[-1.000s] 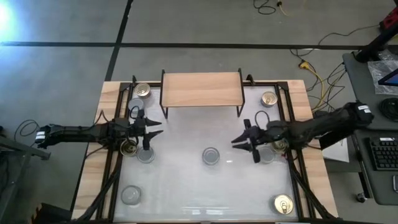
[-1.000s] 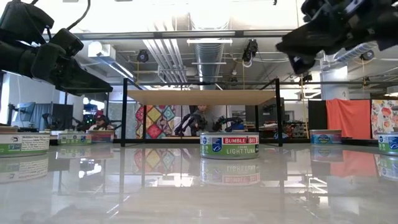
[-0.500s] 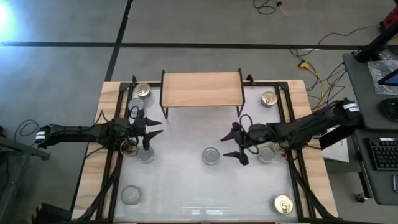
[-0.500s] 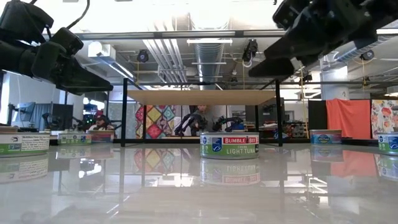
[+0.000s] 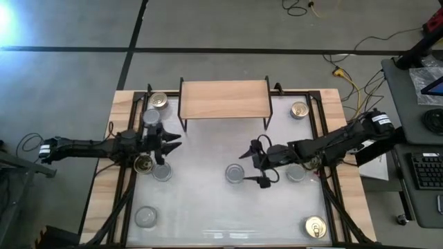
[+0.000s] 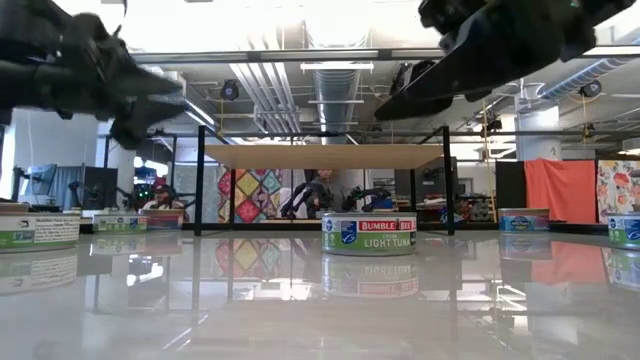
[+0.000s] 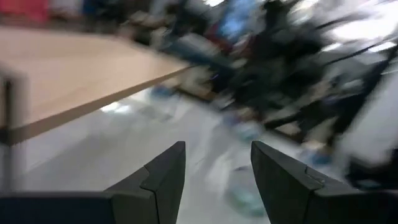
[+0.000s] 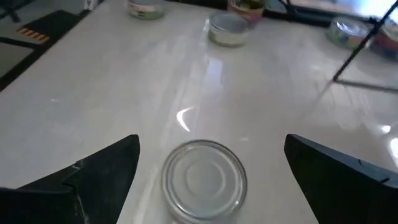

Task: Stack canned seafood by type on shelf
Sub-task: Put the center green tuna can on the shelf

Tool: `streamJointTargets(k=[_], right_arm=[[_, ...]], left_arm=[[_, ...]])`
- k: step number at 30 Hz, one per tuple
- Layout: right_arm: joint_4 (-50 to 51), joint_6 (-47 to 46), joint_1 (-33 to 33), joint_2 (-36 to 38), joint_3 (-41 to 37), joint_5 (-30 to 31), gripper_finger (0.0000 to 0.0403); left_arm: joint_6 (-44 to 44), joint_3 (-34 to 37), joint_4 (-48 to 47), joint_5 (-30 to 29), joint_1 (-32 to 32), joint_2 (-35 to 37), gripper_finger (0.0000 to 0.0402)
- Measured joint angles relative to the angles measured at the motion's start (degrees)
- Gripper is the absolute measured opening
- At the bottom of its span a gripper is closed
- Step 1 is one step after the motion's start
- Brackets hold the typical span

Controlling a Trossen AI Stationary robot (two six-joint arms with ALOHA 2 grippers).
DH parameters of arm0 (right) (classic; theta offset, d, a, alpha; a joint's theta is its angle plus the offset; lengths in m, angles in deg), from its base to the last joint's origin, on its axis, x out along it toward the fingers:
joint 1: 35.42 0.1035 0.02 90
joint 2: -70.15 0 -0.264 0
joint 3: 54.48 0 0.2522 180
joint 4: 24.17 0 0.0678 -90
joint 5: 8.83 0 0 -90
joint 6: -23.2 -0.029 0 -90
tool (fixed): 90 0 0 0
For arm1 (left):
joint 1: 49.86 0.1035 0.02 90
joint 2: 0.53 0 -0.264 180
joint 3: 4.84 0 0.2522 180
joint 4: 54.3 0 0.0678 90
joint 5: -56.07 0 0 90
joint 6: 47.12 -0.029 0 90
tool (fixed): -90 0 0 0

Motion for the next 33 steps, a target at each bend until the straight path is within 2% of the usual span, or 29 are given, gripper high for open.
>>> streamJointTargets(k=[4,11,14,17,21,25,29,33], right_arm=[[-3.4,1.5,2.1,1.4,-1.8,3.9,0.0393],[-3.5,-1.0,2.9,2.5,-5.0,5.2,0.0393],[-3.5,-2.5,3.2,2.5,-6.6,5.7,0.0393],[-4.4,-3.4,4.0,2.5,-7.7,5.8,0.0393],[-6.0,-4.7,4.8,2.5,-8.4,5.7,0.0393],[-5.8,-5.1,4.9,2.5,-8.4,5.8,0.0393],[-5.8,-5.3,5.0,2.5,-8.6,5.8,0.0393],[-6.2,-6.0,5.2,2.5,-9.4,5.8,0.0393]], left_arm=[[1.1,-0.1,13.2,3.6,-3.7,-4.6,0.0168],[-8.5,-1.0,34.5,1.3,-12.8,-19.0,0.0168],[-10.8,-3.0,39.3,-0.6,-15.1,-26.3,0.0168],[-10.7,-8.2,42.3,0.6,-16.7,-34.1,0.0168],[-12.9,-18.4,40.4,1.0,-17.3,-44.5,0.0167],[-16.4,-28.9,29.0,0.6,-17.2,-53.1,0.0168],[-16.9,-36.5,16.4,-0.5,-17.3,-58.2,0.0167],[-15.3,-39.6,12.3,-4.0,-17.4,-59.5,0.0168]])
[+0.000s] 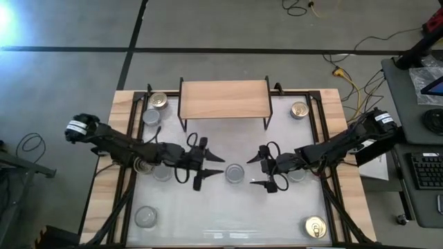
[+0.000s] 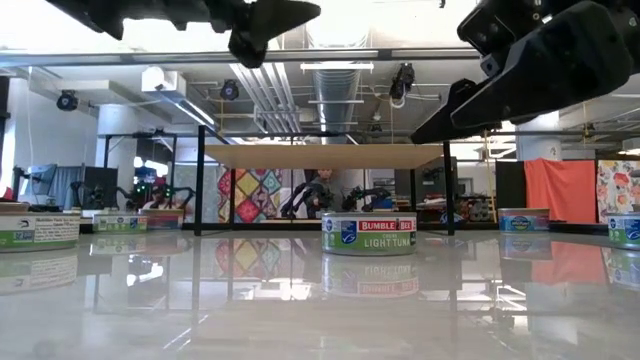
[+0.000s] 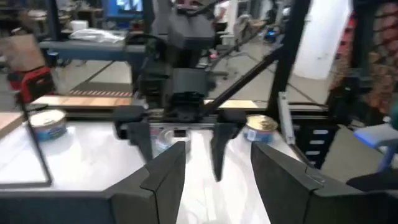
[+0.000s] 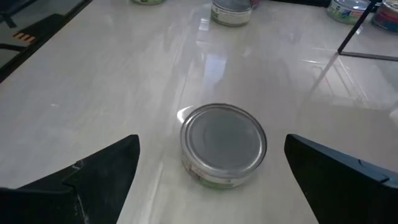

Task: Stack canned seafood by type on shelf
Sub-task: Put the center green tuna can on the shelf

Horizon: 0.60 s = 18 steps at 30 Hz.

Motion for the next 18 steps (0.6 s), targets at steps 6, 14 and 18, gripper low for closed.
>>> streamJointTargets(k=[6,14,18], right_arm=[[0.4,-5.7,-0.5,-0.9,-1.5,-0.2,0.0393],[0.3,-5.1,-0.5,-5.7,-1.2,-0.2,0.0393],[0.5,-5.2,-1.4,-8.1,-1.2,-0.3,0.0393]], left_arm=[[5.5,0.5,-0.6,-5.3,-0.1,-1.2,0.0167],[12.3,0.5,-1.3,-6.7,-0.1,-5.7,0.0168],[14.6,0.2,-2.8,-7.0,0.1,-7.0,0.0177]])
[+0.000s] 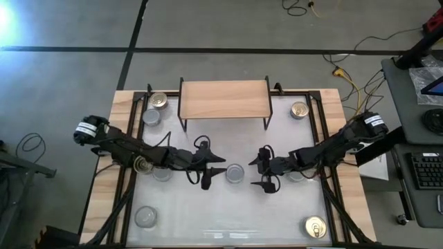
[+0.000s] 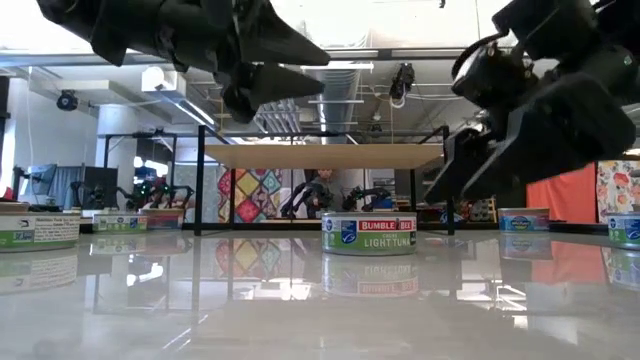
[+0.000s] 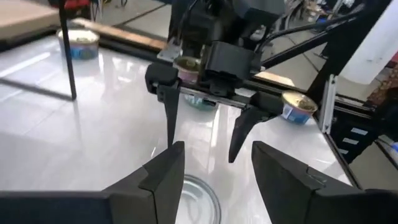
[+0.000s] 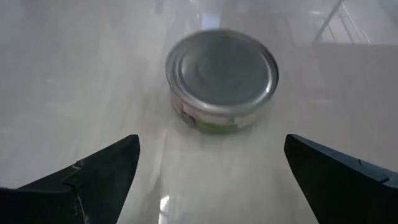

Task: Stack canned seafood by type on shelf
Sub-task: Put the center green tuna can on the shelf

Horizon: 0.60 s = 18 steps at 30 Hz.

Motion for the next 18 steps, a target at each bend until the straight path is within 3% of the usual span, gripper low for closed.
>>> streamJointTargets(k=[3,8,13,18], right_arm=[[0.1,0.1,-1.3,-0.4,0.1,-0.4,0.0393],[-0.3,0.3,-4.4,0.3,0.1,-8.6,0.0393],[-0.2,1.3,-5.6,0.3,0.1,-8.8,0.0393],[-0.2,1.6,-5.5,-0.2,0.1,-7.0,0.0393]], left_arm=[[0.1,-1.9,-5.8,-0.6,0.3,0.2,0.0194],[0.1,-6.9,-20.6,-6.5,0.3,1.3,0.0228],[3.5,-9.9,-31.7,-9.5,0.1,1.3,0.0247],[6.5,-8.1,-33.1,-12.4,-0.5,1.3,0.0249]])
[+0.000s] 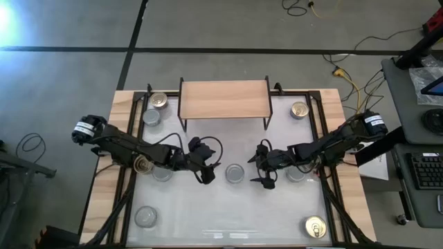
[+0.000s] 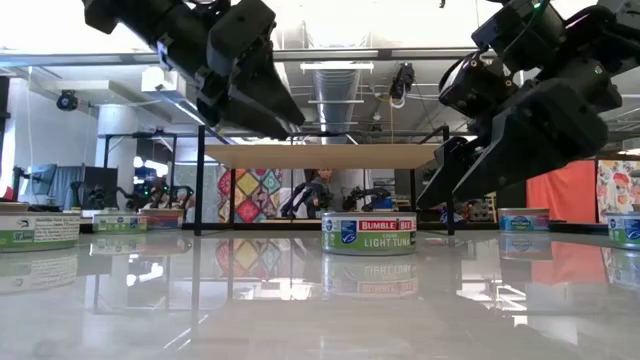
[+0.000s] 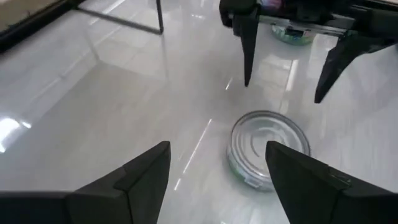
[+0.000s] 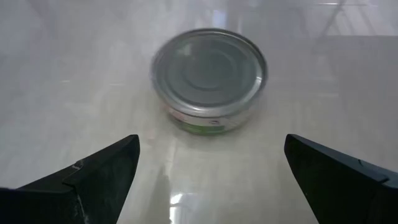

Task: Stack canned seafood by type on shelf
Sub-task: Put the center green tuna can on the shelf

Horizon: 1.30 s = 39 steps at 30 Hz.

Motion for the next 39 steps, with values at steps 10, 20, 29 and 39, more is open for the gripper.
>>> streamJointTargets(k=[10,20,29,39], right_arm=[[-7.6,0.4,0.1,-6.4,0.0,1.1,0.0393],[-14.1,0.0,0.1,-15.9,3.0,1.1,0.0393],[-14.0,0.3,0.0,-20.5,8.2,1.5,0.0393],[-10.4,2.4,0.0,-20.2,10.4,2.6,0.0394]], left_arm=[[1.7,3.8,7.2,0.8,-0.9,-5.4,0.0249],[5.8,2.1,7.4,4.2,-1.1,-16.8,0.0236],[5.5,-2.0,7.6,3.2,-1.2,-22.3,0.0231],[5.0,-2.5,7.6,3.6,-1.2,-22.5,0.0231]])
